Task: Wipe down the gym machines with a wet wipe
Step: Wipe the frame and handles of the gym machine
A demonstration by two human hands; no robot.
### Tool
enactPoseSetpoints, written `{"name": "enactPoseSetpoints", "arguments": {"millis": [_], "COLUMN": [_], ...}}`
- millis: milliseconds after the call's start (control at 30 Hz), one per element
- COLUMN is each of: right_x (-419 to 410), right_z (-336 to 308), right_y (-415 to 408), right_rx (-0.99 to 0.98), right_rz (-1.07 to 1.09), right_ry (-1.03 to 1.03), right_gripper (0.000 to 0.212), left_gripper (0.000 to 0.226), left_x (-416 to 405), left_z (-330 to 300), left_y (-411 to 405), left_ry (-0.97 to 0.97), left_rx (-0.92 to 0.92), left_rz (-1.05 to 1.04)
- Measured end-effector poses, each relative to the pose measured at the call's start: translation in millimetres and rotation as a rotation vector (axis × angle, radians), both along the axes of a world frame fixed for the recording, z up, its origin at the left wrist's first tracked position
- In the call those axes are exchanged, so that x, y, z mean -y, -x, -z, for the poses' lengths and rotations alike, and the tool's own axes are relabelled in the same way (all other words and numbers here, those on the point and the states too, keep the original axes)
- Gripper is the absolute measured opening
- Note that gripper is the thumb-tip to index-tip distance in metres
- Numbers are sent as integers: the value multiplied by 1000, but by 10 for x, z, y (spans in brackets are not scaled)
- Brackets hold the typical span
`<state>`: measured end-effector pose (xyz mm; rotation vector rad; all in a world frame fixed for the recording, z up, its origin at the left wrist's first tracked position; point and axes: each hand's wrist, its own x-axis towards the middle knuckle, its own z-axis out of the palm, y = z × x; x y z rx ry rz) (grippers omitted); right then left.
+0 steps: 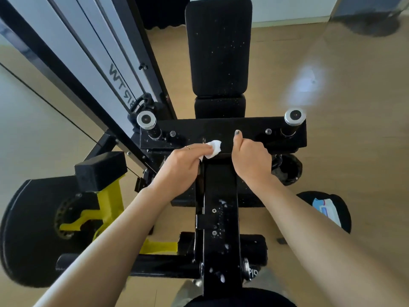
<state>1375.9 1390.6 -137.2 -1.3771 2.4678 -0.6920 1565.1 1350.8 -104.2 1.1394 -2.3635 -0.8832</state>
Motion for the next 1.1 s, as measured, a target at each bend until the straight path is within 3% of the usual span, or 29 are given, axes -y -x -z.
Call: {"name": "enactPoseSetpoints", "arguments": {"millis": [200,333,533,667,933,1100], "right_x": [-17,-10,4,11,-1,9], "right_z": [-33,-45,-33,-40,-8,-5], "right_y": [-62,-105,-126,-119,-81,-78], "right_rx": [12,35,21,21,29,17], "right_rz": [79,124,152,148,102,106], "right_ry": [-16,-33,-11,-23,-7,-7], "right_gripper": [69,69,68,69,67,66], "left_gripper": [38,27,20,24,16,8], "left_x": [234,500,608,731,623,726], "left_z": [22,56,109,53,187,153], "left_y": [60,-52,71,73,-106,-111], "left_ry": [31,196,338,349,450,539], "left_rx": [8,23,274,329,241,326], "left_rz": [-69,-221,185,264,231,136]}}
